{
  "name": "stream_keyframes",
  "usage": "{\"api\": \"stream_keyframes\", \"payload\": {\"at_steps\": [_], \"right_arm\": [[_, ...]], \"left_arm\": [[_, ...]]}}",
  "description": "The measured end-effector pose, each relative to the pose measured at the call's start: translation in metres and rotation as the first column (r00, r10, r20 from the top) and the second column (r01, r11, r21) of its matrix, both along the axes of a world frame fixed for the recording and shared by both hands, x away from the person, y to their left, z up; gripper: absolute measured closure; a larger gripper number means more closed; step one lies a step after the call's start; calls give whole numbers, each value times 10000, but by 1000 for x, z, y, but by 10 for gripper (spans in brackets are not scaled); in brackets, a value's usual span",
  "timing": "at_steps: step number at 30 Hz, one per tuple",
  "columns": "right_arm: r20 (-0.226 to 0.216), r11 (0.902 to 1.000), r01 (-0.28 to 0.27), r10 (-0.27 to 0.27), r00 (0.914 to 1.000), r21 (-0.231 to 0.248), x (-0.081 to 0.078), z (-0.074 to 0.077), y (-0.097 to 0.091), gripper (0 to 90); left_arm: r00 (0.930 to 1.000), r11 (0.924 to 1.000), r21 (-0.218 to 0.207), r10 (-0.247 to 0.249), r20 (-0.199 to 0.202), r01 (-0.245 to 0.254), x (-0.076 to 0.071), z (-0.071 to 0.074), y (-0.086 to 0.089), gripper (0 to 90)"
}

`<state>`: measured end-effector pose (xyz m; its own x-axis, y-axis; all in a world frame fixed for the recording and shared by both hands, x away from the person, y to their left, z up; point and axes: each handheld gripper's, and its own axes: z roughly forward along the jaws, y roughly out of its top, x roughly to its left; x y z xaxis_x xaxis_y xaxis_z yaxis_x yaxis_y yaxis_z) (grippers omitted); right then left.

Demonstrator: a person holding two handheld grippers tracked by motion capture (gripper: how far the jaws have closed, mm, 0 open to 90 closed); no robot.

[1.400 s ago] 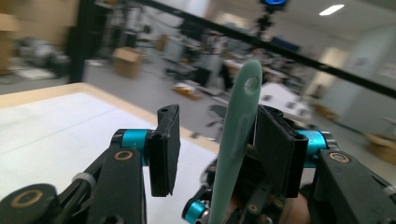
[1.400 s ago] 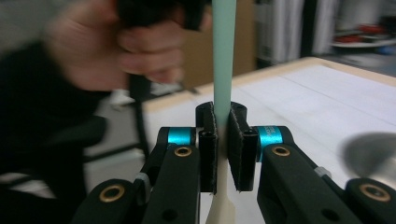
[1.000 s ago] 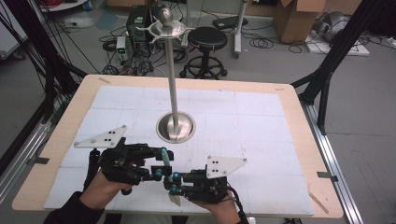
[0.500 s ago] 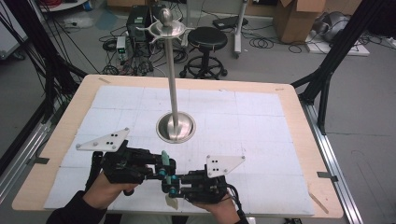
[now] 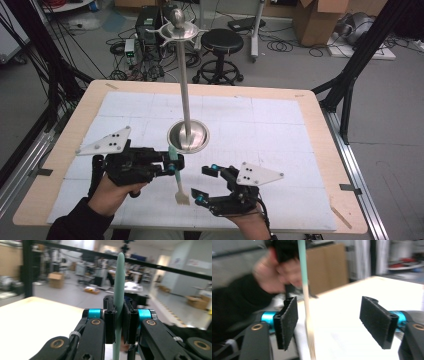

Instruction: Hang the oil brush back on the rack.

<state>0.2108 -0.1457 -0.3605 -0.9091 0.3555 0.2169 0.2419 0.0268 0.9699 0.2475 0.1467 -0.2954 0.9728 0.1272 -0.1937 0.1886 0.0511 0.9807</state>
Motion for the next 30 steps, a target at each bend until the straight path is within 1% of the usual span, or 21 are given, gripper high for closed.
{"api": "stream_keyframes", "payload": {"at_steps": [2, 4, 5, 6, 8, 9, 10, 11, 12, 13, 16, 18, 21, 23, 24, 26, 27, 28, 29, 30], "right_arm": [[54, 9968, 642, -640, 9979, -471, -1, 2, -10, 269], [231, 9880, 1344, -1330, 9908, -767, -3, 2, -24, 256], [277, 9835, 1589, -1571, 9872, -868, -4, 3, -29, 250], [412, 9752, 1959, -1926, 9804, -1034, -5, 3, -36, 243], [566, 9624, 2465, -2415, 9688, -1141, -6, 4, -46, 224], [590, 9577, 2623, -2569, 9646, -1180, -6, 4, -49, 216], [675, 9476, 2922, -2856, 9560, -1290, -6, 3, -53, 210], [708, 9424, 3048, -2976, 9521, -1378, -6, 3, -55, 210], [658, 9318, 3293, -3228, 9442, -1529, -6, 3, -58, 210], [678, 9266, 3377, -3309, 9412, -1653, -5, 2, -59, 210], [1015, 8997, 3766, -3628, 9263, -2209, -5, 0, -63, 210], [1140, 8883, 3959, -3794, 9182, -2326, -4, 0, -67, 210], [1206, 8809, 4186, -4012, 9080, -2211, -4, 0, -75, 208], [1185, 8772, 4301, -4138, 9026, -2134, -3, 0, -81, 207], [1192, 8738, 4371, -4207, 8993, -2133, -3, 0, -83, 207], [1193, 8706, 4447, -4287, 8956, -2102, -3, -1, -86, 207], [1140, 8709, 4448, -4300, 8956, -2091, -4, -1, -87, 207], [1203, 8695, 4483, -4321, 8938, -2075, -3, -1, -88, 207], [1173, 8697, 4484, -4330, 8937, -2065, -3, -1, -88, 208], [1177, 8686, 4518, -4365, 8920, -2032, -3, -1, -89, 207]], "left_arm": [[9987, 9985, 210, 515, -30, -514, 7, 6, 0, 822], [9961, 9951, 448, 881, 35, -882, 13, 11, -1, 822], [9939, 9923, 566, 1102, 24, -1102, 18, 14, -2, 822], [9919, 9897, 665, 1266, 45, -1266, 22, 16, -3, 822], [9872, 9836, 837, 1592, 134, -1597, 29, 21, -5, 823], [9845, 9804, 902, 1746, 143, -1752, 33, 24, -7, 823], [9828, 9784, 927, 1840, 159, -1847, 35, 26, -8, 824], [9810, 9764, 946, 1929, 198, -1939, 39, 30, -9, 824], [9802, 9753, 988, 1966, 215, -1978, 41, 32, -10, 824], [9780, 9730, 986, 2073, 240, -2086, 44, 35, -12, 824], [9737, 9690, 955, 2258, 306, -2277, 51, 46, -16, 824], [9717, 9670, 956, 2341, 325, -2362, 57, 54, -19, 824], [9674, 9618, 1044, 2500, 416, -2531, 65, 65, -24, 824], [9667, 9622, 944, 2526, 406, -2554, 70, 73, -27, 823], [9656, 9612, 937, 2564, 421, -2593, 71, 76, -28, 824], [9618, 9566, 1022, 2689, 520, -2730, 76, 83, -33, 824], [9602, 9550, 1024, 2742, 531, -2784, 78, 86, -36, 824], [9590, 9533, 1071, 2776, 577, -2824, 79, 89, -38, 824], [9560, 9490, 1183, 2864, 634, -2921, 82, 92, -41, 824], [9539, 9462, 1237, 2931, 646, -2991, 83, 94, -44, 824]]}}
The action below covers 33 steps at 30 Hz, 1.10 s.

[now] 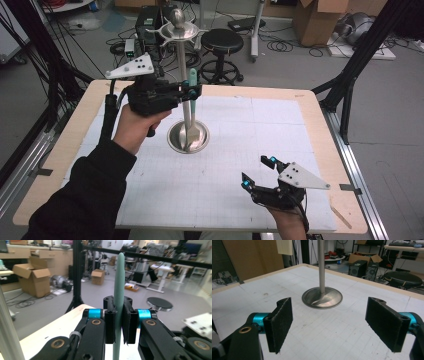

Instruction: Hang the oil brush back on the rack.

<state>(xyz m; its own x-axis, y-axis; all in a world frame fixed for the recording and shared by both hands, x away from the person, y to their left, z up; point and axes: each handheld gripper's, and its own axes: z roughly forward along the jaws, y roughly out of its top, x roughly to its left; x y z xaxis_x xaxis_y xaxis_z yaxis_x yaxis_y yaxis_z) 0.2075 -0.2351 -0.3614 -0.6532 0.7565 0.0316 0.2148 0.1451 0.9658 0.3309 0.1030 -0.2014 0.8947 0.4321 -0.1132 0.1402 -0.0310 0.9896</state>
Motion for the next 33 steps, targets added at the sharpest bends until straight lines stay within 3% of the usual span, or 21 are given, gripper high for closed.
{"api": "stream_keyframes", "payload": {"at_steps": [4, 15, 33], "right_arm": [[94, 10000, 67, -68, 9999, 57, 0, 1, -3, 208], [160, 9998, 72, -75, 9998, 187, -3, 3, -8, 208], [237, 9997, -83, 77, 9997, 244, -4, 4, -7, 209]], "left_arm": [[9991, 9988, 246, 429, -24, -428, 9, 9, -8, 824], [9934, 9933, 146, 1147, -35, -1147, 25, 28, -13, 824], [9853, 9858, 118, 1677, -320, -1674, 35, 27, -10, 824]]}}
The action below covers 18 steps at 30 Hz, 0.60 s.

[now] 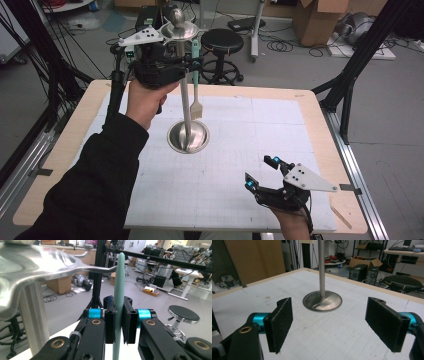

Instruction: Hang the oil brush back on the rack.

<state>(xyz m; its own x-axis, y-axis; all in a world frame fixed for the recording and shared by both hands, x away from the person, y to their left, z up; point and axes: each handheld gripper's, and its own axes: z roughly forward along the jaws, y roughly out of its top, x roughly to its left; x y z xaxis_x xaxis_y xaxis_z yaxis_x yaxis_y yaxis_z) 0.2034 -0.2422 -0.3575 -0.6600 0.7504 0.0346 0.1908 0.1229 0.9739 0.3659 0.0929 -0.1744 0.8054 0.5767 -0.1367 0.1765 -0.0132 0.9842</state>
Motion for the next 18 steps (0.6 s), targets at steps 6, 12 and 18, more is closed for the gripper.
{"api": "stream_keyframes", "payload": {"at_steps": [6, 12, 18], "right_arm": [[7, 10000, -40, 40, 10000, -14, 0, 0, 0, 210], [-16, 10000, 30, -30, 10000, 33, 0, 0, -1, 210], [17, 9998, 142, -142, 9999, 112, 0, 0, -4, 209]], "left_arm": [[9996, 9997, 84, 215, -159, -214, 5, -2, 3, 823], [10000, 9996, -282, 7, -67, -9, 2, -9, 8, 817], [10000, 9983, -575, 58, 50, -55, -9, -22, 24, 611]]}}
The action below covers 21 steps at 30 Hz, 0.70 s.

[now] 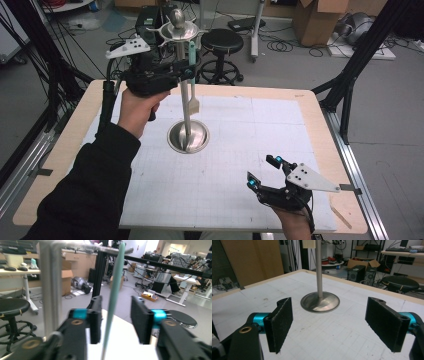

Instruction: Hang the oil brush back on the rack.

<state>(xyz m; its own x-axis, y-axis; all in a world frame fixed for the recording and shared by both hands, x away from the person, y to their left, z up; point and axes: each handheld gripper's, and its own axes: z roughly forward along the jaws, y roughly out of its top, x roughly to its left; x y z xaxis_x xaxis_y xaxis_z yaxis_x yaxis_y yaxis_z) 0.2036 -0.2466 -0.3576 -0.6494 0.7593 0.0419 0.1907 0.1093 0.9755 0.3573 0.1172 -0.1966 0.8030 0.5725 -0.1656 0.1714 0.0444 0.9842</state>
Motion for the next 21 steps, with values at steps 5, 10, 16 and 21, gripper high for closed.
{"api": "stream_keyframes", "payload": {"at_steps": [5, 10, 16, 21], "right_arm": [[-28, 9998, 188, -188, 9998, -17, 1, -2, -6, 209], [33, 9993, 375, -375, 9993, -78, 2, -4, -12, 209], [63, 9980, 594, -593, 9982, -199, 3, -7, -18, 209], [36, 9975, 703, -703, 9975, 17, 4, -13, -26, 209]], "left_arm": [[9997, 9997, -191, -140, 200, 144, -13, -18, 18, 471], [9989, 9993, -224, -307, 362, 315, -29, -43, 36, 341], [9978, 9979, -119, -628, 199, 630, -47, -75, 58, 167], [9972, 9991, -80, -421, 626, 426, -62, -99, 76, 151]]}}
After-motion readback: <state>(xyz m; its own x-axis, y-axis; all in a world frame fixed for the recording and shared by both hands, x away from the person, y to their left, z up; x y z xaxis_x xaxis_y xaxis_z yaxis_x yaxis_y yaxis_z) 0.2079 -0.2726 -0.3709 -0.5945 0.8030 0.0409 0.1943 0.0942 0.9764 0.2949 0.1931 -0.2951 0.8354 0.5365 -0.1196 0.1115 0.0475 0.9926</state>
